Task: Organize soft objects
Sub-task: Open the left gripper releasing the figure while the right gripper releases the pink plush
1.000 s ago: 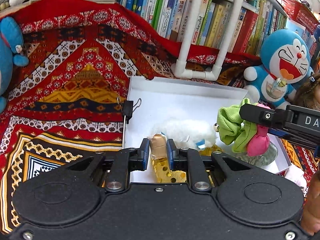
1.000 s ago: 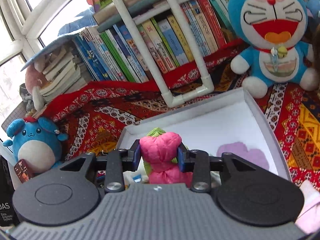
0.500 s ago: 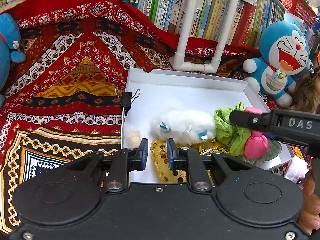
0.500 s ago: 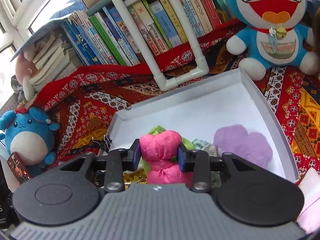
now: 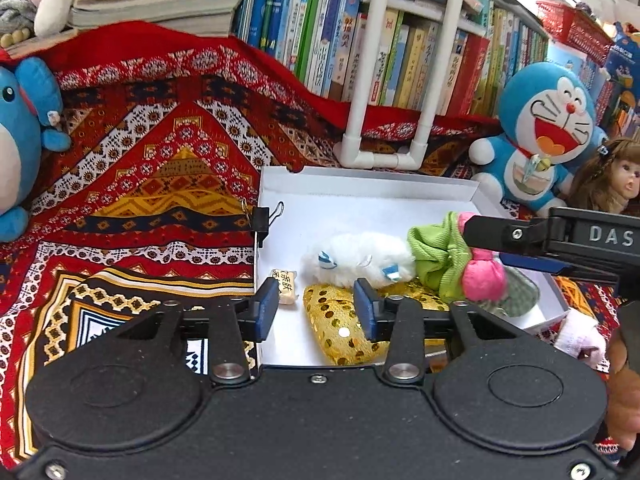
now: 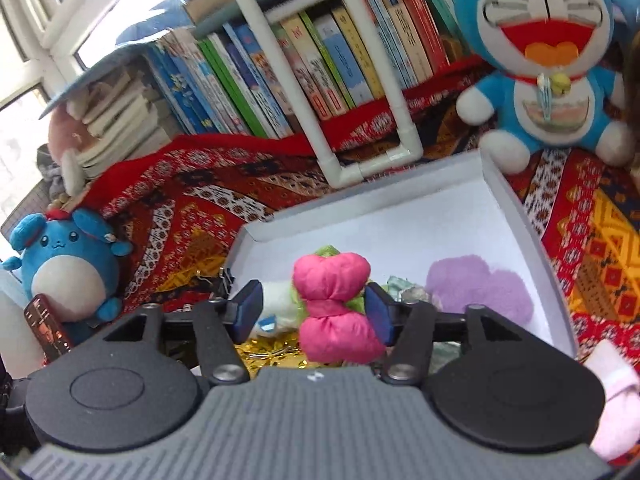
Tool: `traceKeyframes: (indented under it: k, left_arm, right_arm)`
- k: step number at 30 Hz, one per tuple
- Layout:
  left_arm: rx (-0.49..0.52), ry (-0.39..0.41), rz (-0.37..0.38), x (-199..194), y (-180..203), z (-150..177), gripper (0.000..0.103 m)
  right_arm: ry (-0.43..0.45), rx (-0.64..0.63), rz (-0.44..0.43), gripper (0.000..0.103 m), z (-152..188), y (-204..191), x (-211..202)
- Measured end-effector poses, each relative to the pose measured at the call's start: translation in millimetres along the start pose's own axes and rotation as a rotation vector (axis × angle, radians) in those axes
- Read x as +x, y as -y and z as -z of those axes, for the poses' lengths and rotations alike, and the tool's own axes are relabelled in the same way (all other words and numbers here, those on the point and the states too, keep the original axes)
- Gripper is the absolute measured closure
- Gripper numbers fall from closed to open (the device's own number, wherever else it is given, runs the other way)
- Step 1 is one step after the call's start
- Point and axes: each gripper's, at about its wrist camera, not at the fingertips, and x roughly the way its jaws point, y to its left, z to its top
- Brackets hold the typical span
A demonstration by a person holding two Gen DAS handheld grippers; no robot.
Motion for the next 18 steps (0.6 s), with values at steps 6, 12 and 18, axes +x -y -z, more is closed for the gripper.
traceKeyframes:
  k: [6,12,18]
  left_arm:
    - [0.025,0.045,0.0,-29.2,-1.2,6.0,0.052]
    - [0.027,0.053,-0.001,-56.5,-10.2,12.2,0.048]
    - [0.059,0.037,-0.012,-74.9,-16.4,23.8,0.044]
  right_arm:
    - [-0.022,-0.058,0.018,0.02,0.1,-8.0,-27.3]
    - [-0.105,-0.09,0.029,0.016,4.1,-13.4,-49.6]
    - [-0.189,-0.106,0.008,0.015,13.3,-20.7,-63.5]
